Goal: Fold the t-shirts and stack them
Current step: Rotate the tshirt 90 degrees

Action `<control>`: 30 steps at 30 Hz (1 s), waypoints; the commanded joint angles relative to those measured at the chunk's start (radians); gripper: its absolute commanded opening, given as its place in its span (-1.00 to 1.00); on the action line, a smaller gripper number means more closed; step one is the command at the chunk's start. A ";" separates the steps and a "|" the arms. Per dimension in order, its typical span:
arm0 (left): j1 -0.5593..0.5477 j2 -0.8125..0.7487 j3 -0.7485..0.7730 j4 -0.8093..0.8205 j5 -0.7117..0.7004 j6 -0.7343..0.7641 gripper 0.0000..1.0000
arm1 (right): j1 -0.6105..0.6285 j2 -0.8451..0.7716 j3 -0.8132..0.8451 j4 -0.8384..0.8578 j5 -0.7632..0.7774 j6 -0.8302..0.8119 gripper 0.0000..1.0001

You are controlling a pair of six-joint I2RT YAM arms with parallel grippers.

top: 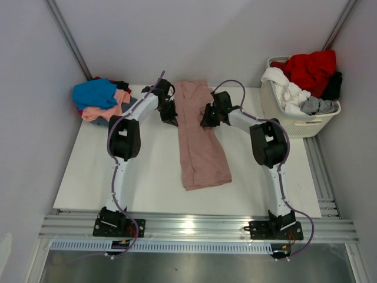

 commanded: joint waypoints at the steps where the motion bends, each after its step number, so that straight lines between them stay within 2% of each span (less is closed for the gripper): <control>1: 0.006 -0.250 -0.250 0.187 0.081 0.019 -0.99 | 0.002 -0.091 -0.066 0.063 -0.015 -0.020 -0.49; 2: 0.004 -0.316 -0.387 0.350 0.095 0.002 -0.99 | 0.002 -0.118 -0.088 0.082 -0.012 -0.030 -0.47; 3: 0.004 -0.440 -0.504 0.428 0.112 -0.008 -0.99 | 0.000 -0.166 -0.105 0.094 -0.006 -0.036 -0.46; 5: 0.004 -0.542 -0.624 0.595 0.170 -0.016 -0.75 | -0.004 -0.207 -0.123 0.087 0.000 -0.061 -0.40; 6: 0.004 -0.582 -0.673 0.623 0.195 -0.016 -0.63 | -0.007 -0.227 -0.128 0.071 0.003 -0.067 -0.38; 9: 0.004 -0.741 -0.813 0.732 0.242 -0.038 -0.02 | -0.021 -0.332 -0.181 0.065 0.007 -0.078 -0.23; 10: 0.004 -0.825 -0.844 0.760 0.244 -0.053 0.30 | -0.026 -0.399 -0.207 0.070 0.010 -0.076 -0.03; 11: 0.006 -0.862 -0.911 0.787 0.248 -0.086 0.50 | -0.030 -0.434 -0.274 0.077 0.017 -0.073 0.07; 12: 0.003 -0.898 -0.972 0.838 0.259 -0.103 0.90 | -0.032 -0.471 -0.313 0.096 0.039 -0.066 0.17; 13: 0.003 -0.948 -0.999 0.854 0.273 -0.116 0.98 | -0.035 -0.544 -0.354 0.103 0.042 -0.061 0.19; 17: -0.005 -1.022 -1.213 0.933 0.330 -0.244 0.99 | -0.042 -0.698 -0.617 0.189 0.060 -0.012 0.20; 18: -0.008 -1.037 -1.299 0.964 0.331 -0.274 0.99 | -0.042 -0.723 -0.728 0.205 0.074 0.027 0.16; 19: -0.012 -1.056 -1.342 1.048 0.327 -0.301 0.98 | -0.042 -0.750 -0.782 0.220 0.083 0.045 0.15; 21: -0.049 -1.120 -1.480 1.088 0.278 -0.347 0.99 | -0.042 -0.847 -0.946 0.306 0.086 0.081 0.13; 27: -0.221 -1.318 -1.713 1.157 0.169 -0.372 0.93 | -0.016 -1.128 -1.213 0.335 0.112 0.115 0.13; 30: -0.298 -1.404 -1.869 1.252 0.114 -0.419 0.91 | -0.003 -1.254 -1.309 0.320 0.120 0.134 0.13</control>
